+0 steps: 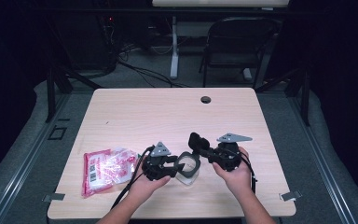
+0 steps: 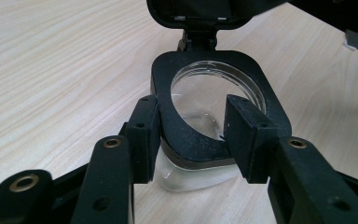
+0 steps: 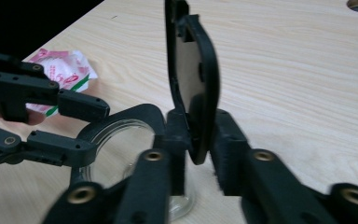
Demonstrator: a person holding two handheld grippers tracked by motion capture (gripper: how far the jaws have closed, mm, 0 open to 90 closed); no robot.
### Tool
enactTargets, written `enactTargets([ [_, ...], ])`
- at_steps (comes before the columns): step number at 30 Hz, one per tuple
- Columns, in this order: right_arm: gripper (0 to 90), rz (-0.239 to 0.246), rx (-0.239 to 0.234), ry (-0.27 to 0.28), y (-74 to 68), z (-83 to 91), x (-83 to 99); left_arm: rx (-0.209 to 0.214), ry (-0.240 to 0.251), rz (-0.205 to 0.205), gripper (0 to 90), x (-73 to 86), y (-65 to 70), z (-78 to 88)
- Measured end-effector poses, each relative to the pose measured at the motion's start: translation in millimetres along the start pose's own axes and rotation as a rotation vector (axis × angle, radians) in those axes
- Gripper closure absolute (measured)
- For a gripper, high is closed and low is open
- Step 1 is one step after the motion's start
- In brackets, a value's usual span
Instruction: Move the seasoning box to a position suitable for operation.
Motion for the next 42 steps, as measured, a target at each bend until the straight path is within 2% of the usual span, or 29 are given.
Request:
enactTargets([
  [5, 61.8, 0.026, 0.02, 0.021, -2.2, 9.1, -0.5, -0.029, 0.044, -0.019, 48.0, -5.2, -1.8, 20.0],
  [10, 57.3, 0.03, 0.027, 0.044, 0.4, 21.6, 2.6, -0.067, 0.067, -0.024, 47.9, -0.2, -7.9, 47.0],
  [15, 52.0, 0.062, 0.046, 0.067, 2.8, 34.8, 11.3, -0.115, 0.063, -0.015, 48.3, 18.1, -17.2, 73.7],
  [19, 53.0, 0.08, 0.044, 0.071, 3.0, 41.6, 20.2, -0.169, 0.061, 0.002, 48.6, 37.6, -26.6, 94.5],
  [21, 53.4, 0.065, 0.018, 0.045, 3.8, 43.8, 25.8, -0.204, 0.056, 0.015, 48.5, 46.6, -31.9, 103.8],
  [24, 53.6, 0.037, 0.019, 0.049, 6.4, 44.7, 30.0, -0.232, 0.078, 0.049, 48.2, 57.9, -39.0, 114.5],
  [27, 52.9, 0.013, 0.011, 0.078, 8.9, 45.3, 31.7, -0.259, 0.075, 0.054, 46.1, 65.1, -42.0, 114.6],
  [31, 52.2, 0.003, 0.007, 0.115, 11.5, 45.4, 33.4, -0.229, 0.085, 0.041, 42.8, 71.2, -37.6, 104.5],
  [33, 51.9, -0.004, 0.004, 0.132, 14.0, 42.9, 35.2, -0.229, 0.066, 0.033, 42.2, 74.4, -35.8, 99.3],
  [35, 51.9, -0.024, 0.002, 0.123, 18.0, 38.5, 38.9, -0.236, 0.049, 0.025, 41.2, 76.9, -34.9, 95.1],
  [38, 51.9, -0.031, 0.004, 0.112, 22.6, 36.4, 42.0, -0.27, 0.012, -0.002, 40.6, 79.8, -34.5, 91.0],
  [42, 51.2, -0.067, -0.003, 0.137, 27.1, 37.5, 40.9, -0.285, -0.025, -0.019, 40.6, 82.5, -33.3, 86.2],
])
Point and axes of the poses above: each handheld gripper's, and its own axes: z roughly backward along the jaws, x roughly out of its underside, y roughly to its right, the point moved 5 cm from there along -z, roughly forward along the jaws, and after that the axes turned 13 degrees about x, right-handed, at the moved point
